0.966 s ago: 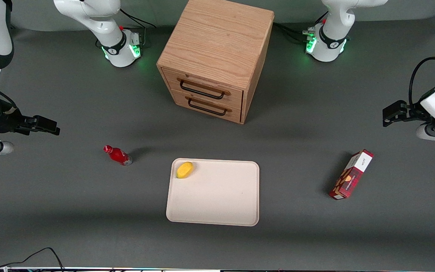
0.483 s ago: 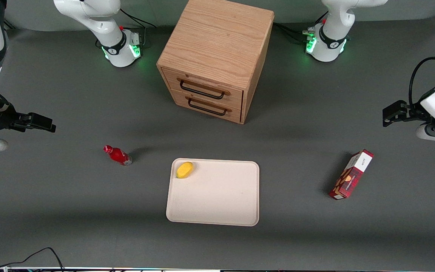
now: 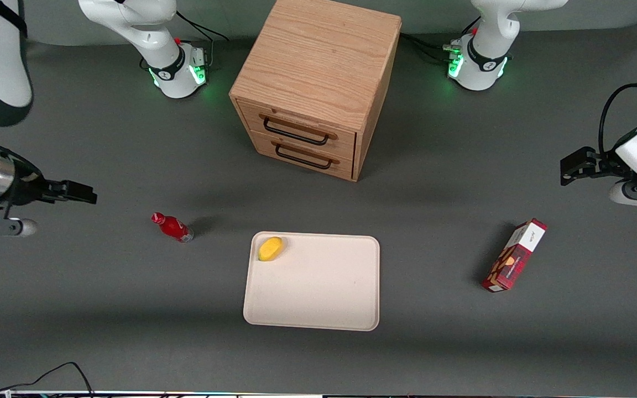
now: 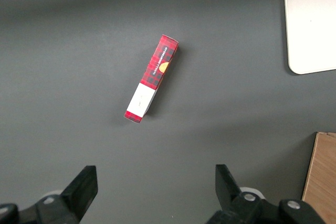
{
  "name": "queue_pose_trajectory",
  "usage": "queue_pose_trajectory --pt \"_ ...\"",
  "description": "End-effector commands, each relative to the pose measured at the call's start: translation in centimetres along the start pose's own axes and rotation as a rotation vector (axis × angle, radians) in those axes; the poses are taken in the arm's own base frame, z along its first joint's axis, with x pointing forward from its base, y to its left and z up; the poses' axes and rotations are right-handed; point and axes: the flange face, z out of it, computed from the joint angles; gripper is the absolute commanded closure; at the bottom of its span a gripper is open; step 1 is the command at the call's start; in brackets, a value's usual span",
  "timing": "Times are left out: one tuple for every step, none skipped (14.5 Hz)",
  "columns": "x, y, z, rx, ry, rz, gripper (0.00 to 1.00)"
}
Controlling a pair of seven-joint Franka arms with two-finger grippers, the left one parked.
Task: Place coke bottle on tray
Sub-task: 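Move the right gripper toward the red Coca-Cola bottle lying on the table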
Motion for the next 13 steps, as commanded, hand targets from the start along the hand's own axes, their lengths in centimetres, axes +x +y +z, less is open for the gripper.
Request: queue_pose_trajectory --pt "-0.5 -1.8 3.6 0.021 0.037 -0.035 0.0" --pt "-0.3 -2.0 4.8 0.016 0.052 -0.039 0.0" --pt "-0.2 -2.6 5.8 0.015 0.069 -0.05 0.0" --pt "-0.3 -3.6 6.9 0.013 0.077 -0.062 0.0" --pt "-0.4 -3.8 8.0 0.006 0.089 -0.068 0.0" --pt "-0.6 -3.9 9.1 0.005 0.097 -0.071 0.0" --pt "-0.8 -4.2 10.4 0.006 0.103 -0.077 0.0" --pt "-1.1 -4.6 11.7 0.006 0.109 -0.083 0.01" --pt "-1.4 -4.5 12.3 0.006 0.125 -0.083 0.01" --pt "-1.7 -4.4 13.4 0.006 0.126 -0.082 0.02" --pt "-1.9 -4.4 14.0 0.007 0.134 -0.082 0.02" --pt "-2.0 -4.4 14.7 0.006 0.14 -0.084 0.02" --pt "-2.4 -4.6 15.8 0.007 0.146 -0.089 0.03"
